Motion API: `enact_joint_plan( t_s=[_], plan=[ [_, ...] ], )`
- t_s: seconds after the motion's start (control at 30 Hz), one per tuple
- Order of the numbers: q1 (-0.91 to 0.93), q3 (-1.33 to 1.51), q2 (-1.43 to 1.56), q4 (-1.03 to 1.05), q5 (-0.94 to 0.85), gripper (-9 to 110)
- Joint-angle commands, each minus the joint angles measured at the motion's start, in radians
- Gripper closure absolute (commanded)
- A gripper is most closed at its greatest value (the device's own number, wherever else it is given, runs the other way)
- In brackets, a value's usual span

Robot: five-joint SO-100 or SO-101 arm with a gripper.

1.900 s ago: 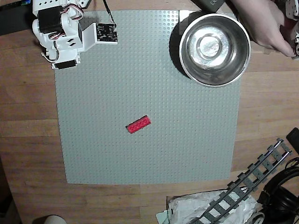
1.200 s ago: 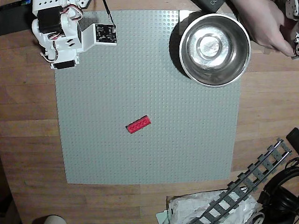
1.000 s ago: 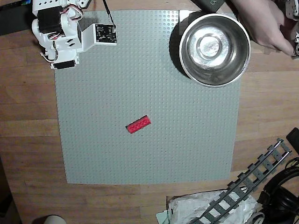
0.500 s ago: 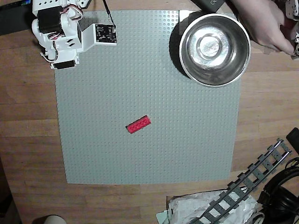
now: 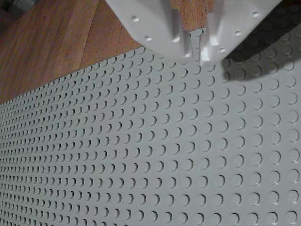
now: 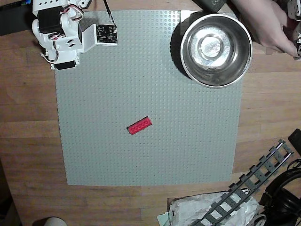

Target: Grasp a lego block and put it in the bin.

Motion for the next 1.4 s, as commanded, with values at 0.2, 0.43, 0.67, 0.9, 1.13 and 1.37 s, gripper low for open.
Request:
enact_joint_plan(
  t_s=[0.2,0.43,0.67,0.9,1.13,1.37],
  plan=[
    [0.002,-0.011,0.018,0.008,-0.009,101],
    [0.002,-0.057,0.018,0.008,-0.011,101],
    [-0.046,-0.178,0.002,-0.017,-0.014,100],
    [-0.124,-0.359,-0.279,-0.086,0.000,97],
    [-0.261,-0.505,-0.520,-0.216,0.002,88],
    [-0.359,-0.729,-0.913,-0.301,0.000,87]
  ],
)
